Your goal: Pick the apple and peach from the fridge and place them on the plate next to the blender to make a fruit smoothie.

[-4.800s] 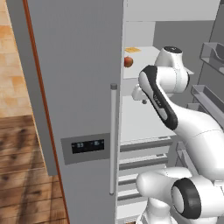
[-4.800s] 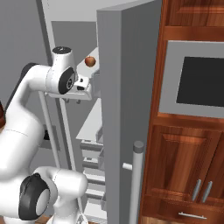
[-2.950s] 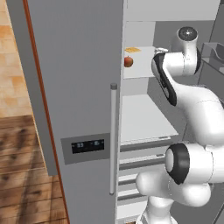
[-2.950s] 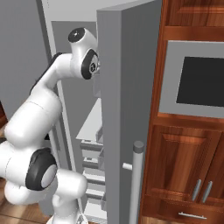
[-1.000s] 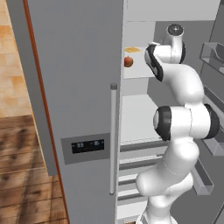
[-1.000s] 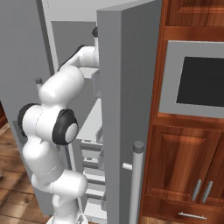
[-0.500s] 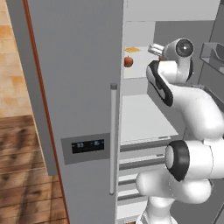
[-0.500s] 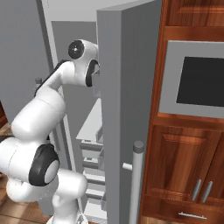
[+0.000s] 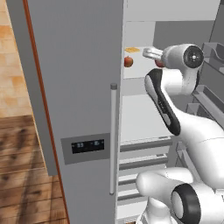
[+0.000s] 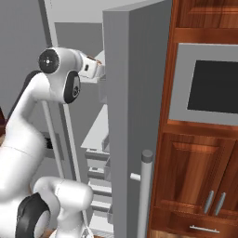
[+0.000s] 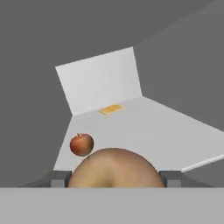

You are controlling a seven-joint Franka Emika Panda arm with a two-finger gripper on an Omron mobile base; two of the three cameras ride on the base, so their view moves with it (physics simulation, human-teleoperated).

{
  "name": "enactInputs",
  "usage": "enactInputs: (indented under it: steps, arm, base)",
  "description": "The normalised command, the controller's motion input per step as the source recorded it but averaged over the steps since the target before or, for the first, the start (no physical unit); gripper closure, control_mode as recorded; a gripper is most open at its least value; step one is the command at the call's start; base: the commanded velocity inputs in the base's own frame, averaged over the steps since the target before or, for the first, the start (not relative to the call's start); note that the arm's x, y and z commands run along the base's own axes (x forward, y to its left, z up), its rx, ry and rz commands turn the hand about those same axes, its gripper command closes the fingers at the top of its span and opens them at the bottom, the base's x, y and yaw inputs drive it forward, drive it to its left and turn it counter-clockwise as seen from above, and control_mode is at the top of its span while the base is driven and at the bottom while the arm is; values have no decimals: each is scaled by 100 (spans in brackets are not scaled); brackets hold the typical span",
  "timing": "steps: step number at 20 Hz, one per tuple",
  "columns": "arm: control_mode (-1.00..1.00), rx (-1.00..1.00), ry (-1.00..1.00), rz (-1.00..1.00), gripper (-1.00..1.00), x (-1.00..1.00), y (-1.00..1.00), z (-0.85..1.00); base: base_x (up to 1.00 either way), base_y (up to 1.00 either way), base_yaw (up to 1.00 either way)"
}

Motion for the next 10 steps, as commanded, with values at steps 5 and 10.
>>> enactInputs:
  steps: [5,10]
  arm:
    - [-100,0,25,19,100,-100,18,-19]
    - [-100,-9,37,14,100,-100,28,-99]
  base:
    - [0,0,0]
    - [0,0,0]
